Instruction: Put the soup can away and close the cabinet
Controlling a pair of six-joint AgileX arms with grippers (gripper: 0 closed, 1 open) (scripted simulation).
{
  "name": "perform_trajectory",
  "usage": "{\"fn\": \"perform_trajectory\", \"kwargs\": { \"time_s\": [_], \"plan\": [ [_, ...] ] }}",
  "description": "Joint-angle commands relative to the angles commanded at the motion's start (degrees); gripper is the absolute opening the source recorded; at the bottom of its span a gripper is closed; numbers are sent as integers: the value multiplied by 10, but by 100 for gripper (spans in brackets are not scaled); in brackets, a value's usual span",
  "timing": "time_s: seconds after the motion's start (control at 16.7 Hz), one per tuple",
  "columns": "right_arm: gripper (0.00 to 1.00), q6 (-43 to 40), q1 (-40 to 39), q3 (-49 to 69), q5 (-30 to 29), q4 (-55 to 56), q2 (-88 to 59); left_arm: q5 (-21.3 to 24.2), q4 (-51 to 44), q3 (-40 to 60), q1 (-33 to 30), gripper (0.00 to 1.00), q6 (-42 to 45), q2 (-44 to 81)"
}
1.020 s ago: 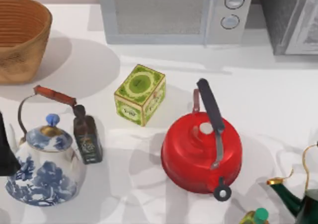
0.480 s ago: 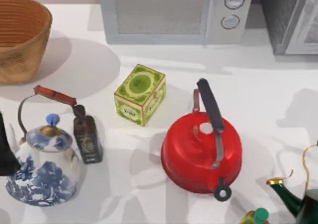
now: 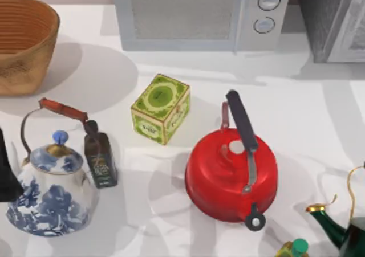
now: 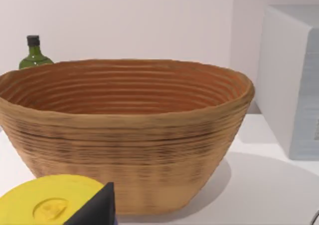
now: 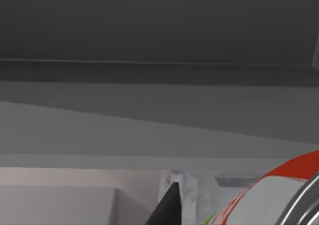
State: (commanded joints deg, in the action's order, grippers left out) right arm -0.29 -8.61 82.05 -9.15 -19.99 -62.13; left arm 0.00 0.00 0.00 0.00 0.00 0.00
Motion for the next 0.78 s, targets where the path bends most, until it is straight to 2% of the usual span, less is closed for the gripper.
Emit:
{"fn": "perform_trajectory", "kwargs": {
  "time_s": [0.18, 0.36, 0.78],
  "plan": [
    [0, 6, -11, 108, -12, -26, -82, 0, 0, 0, 0, 100, 0, 0],
    [0, 12, -18, 168, -19, -40, -130, 0, 0, 0, 0, 100, 0, 0],
    [0, 15, -18, 178, -19, -43, -140, 0, 0, 0, 0, 100, 0, 0]
  ]
}}
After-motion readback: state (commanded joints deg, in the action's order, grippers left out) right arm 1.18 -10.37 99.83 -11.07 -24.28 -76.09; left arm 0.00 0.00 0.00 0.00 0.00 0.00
